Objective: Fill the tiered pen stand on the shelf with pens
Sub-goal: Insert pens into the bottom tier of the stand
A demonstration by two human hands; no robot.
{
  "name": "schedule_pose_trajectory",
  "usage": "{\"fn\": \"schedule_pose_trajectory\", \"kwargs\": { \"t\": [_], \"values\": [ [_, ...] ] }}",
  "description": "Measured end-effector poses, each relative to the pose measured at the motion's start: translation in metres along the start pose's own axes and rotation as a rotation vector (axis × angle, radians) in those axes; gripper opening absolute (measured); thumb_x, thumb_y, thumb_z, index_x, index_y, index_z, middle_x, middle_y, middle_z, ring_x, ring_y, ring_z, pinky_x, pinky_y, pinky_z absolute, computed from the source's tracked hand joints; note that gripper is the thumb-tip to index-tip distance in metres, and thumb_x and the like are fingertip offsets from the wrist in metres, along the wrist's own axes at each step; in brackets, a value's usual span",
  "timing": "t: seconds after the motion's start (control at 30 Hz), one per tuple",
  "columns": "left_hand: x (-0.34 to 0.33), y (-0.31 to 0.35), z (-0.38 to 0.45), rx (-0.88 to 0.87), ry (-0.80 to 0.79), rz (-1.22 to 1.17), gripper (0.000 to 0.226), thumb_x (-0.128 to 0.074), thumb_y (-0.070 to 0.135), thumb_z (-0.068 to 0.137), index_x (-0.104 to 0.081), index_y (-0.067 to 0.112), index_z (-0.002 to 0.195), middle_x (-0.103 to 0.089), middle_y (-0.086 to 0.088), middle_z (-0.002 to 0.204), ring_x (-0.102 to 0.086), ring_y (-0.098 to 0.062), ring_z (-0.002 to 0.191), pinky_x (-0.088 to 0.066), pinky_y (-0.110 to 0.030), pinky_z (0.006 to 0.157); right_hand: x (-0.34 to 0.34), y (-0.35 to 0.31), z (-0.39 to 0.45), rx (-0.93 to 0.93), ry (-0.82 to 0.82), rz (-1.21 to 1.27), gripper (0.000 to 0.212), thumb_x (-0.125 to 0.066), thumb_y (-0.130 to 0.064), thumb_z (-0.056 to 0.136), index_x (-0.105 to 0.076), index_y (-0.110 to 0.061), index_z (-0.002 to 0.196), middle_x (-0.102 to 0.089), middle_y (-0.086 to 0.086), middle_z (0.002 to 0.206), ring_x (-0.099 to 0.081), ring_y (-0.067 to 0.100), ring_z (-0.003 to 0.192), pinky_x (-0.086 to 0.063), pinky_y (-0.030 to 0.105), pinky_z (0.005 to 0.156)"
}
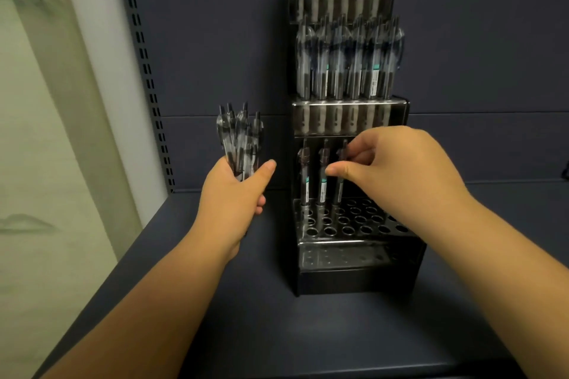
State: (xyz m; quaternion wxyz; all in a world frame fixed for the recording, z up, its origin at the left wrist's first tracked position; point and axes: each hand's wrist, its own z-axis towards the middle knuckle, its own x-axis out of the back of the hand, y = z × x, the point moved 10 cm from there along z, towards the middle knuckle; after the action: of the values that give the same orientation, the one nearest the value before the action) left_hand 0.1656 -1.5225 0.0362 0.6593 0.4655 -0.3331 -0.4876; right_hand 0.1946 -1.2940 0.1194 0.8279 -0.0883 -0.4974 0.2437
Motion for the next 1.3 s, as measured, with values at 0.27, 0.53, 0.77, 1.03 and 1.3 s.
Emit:
{"fn": "schedule_pose_trajectory", "kwargs": {
  "t": [0.27, 0.53, 0.77, 1.03, 1.3],
  "values": [
    [-0.004, 0.002, -0.006, 0.023, -0.021, -0.097, 0.016, -0.071, 0.025, 0.092, -0.055, 0.021, 0.090, -0.053, 0.012, 0.057, -0.046, -0.010, 0.052, -0.041, -0.024, 0.047, 0.018, -0.043, -0.027, 0.185, 0.301, 0.030, 0.033, -0.064, -0.058, 0.089, -0.067, -0.031, 0.106, -0.058, -0.018, 0.083, -0.054, 0.003, 0.076, -0.042, 0.015, 0.066],
    [-0.012, 0.028, -0.019, -0.130, -0.088, -0.071, 0.010, -0.070, 0.019, 0.088, -0.062, 0.023, 0.092, -0.061, 0.011, 0.065, -0.054, -0.005, 0.053, -0.041, -0.024, 0.050, -0.014, -0.090, -0.010, 0.159, 0.161, 0.103, 0.034, -0.066, -0.062, 0.087, -0.073, -0.030, 0.099, -0.070, -0.014, 0.082, -0.065, 0.003, 0.081, -0.058, 0.031, 0.078],
    [-0.003, 0.037, -0.021, -0.196, -0.016, 0.032, 0.022, -0.069, 0.016, 0.085, -0.063, 0.022, 0.106, -0.071, 0.006, 0.091, -0.067, -0.007, 0.076, -0.047, -0.024, 0.060, -0.022, -0.089, -0.006, 0.071, 0.156, 0.189, 0.024, -0.072, -0.050, 0.086, -0.066, -0.026, 0.086, -0.069, -0.011, 0.075, -0.065, 0.002, 0.073, -0.059, 0.028, 0.073],
    [-0.008, 0.035, -0.018, -0.155, -0.047, -0.017, 0.014, -0.073, 0.024, 0.083, -0.062, 0.028, 0.091, -0.066, 0.012, 0.070, -0.058, -0.004, 0.058, -0.044, -0.027, 0.053, -0.020, -0.081, 0.002, 0.057, 0.122, 0.390, 0.025, -0.076, -0.042, 0.087, -0.072, -0.020, 0.075, -0.072, -0.002, 0.067, -0.069, 0.006, 0.065, -0.061, 0.036, 0.074],
    [-0.008, 0.030, -0.013, -0.158, -0.044, -0.020, 0.015, -0.073, 0.024, 0.085, -0.059, 0.024, 0.090, -0.058, 0.011, 0.066, -0.053, -0.008, 0.057, -0.043, -0.029, 0.053, 0.008, -0.071, 0.011, 0.076, 0.212, 0.570, 0.023, -0.077, -0.037, 0.088, -0.071, -0.017, 0.076, -0.072, -0.001, 0.070, -0.065, 0.007, 0.059, -0.059, 0.031, 0.067]
  ]
}}
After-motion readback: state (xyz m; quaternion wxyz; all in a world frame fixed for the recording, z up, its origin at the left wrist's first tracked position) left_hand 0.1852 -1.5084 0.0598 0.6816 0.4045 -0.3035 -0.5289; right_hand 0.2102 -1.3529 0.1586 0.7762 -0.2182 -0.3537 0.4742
